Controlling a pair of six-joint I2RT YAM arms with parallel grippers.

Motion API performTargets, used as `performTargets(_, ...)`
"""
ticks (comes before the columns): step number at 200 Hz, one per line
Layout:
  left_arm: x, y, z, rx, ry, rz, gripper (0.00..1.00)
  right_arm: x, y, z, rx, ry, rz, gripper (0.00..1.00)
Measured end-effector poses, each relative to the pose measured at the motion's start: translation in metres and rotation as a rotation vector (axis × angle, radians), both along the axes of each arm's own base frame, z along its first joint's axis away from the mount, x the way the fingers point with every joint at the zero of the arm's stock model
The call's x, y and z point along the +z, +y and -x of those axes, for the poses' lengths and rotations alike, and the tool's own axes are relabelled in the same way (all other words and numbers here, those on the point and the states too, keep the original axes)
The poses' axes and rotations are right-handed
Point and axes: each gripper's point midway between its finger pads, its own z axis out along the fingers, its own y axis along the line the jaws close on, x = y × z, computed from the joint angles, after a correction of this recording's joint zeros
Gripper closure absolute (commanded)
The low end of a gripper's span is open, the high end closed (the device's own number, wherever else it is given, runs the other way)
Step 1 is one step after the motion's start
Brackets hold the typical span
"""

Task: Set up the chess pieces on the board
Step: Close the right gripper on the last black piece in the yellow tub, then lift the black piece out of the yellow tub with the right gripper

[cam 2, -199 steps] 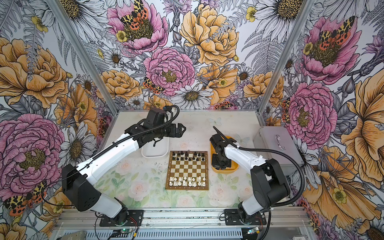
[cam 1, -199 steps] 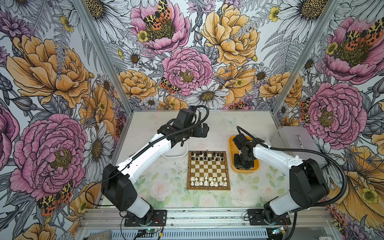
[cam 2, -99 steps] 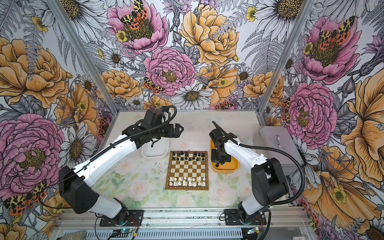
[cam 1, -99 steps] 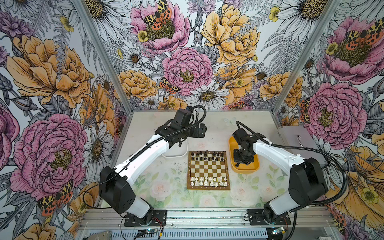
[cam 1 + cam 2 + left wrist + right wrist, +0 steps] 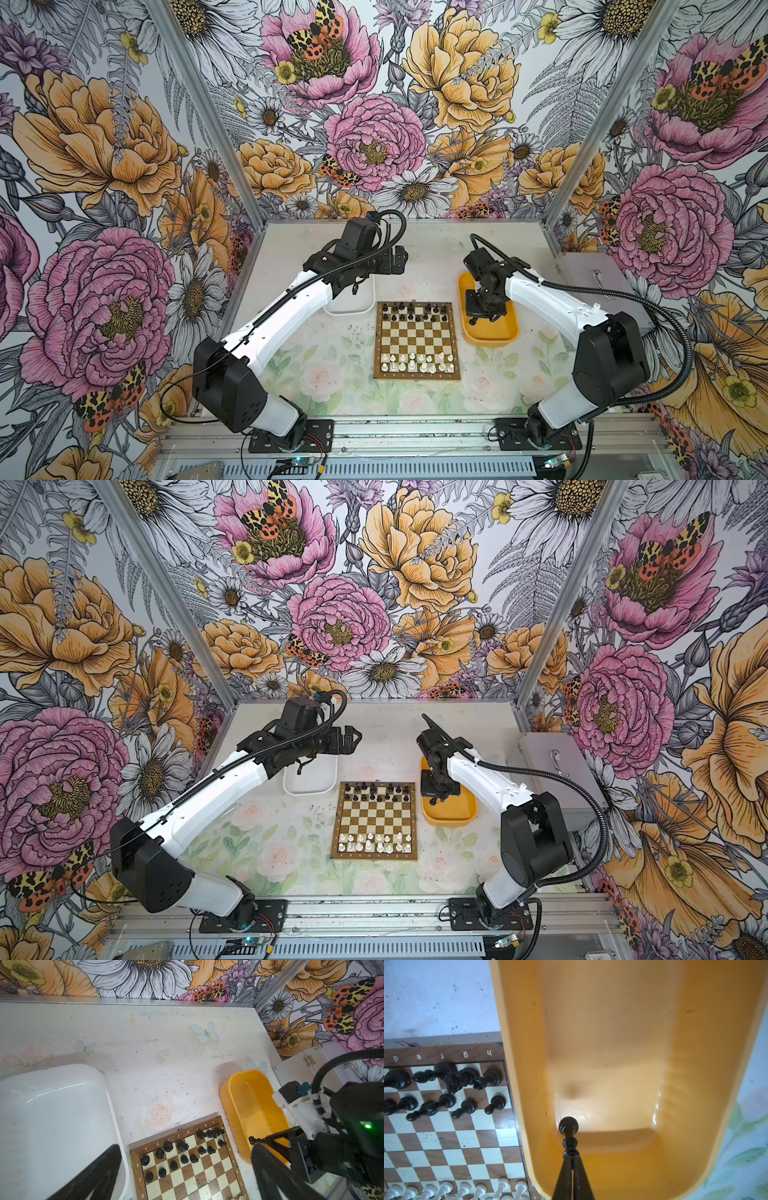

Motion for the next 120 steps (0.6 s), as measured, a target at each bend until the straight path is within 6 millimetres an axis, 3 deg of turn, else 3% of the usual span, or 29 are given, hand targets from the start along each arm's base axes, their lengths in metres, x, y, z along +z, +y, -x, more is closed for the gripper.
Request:
performTargets(68,-0.006,0.004,0.0,0.008,0.011,-0.008,0.01,-0.003,-0.005,-0.001,0.011,0.028,0.026,0.99)
performTargets(120,-0.006,0.015,-0.007,0.039,0.01,-0.009,0.01,0.025,-0.001,-0.023,0.023,-0.038,0.015,1.0)
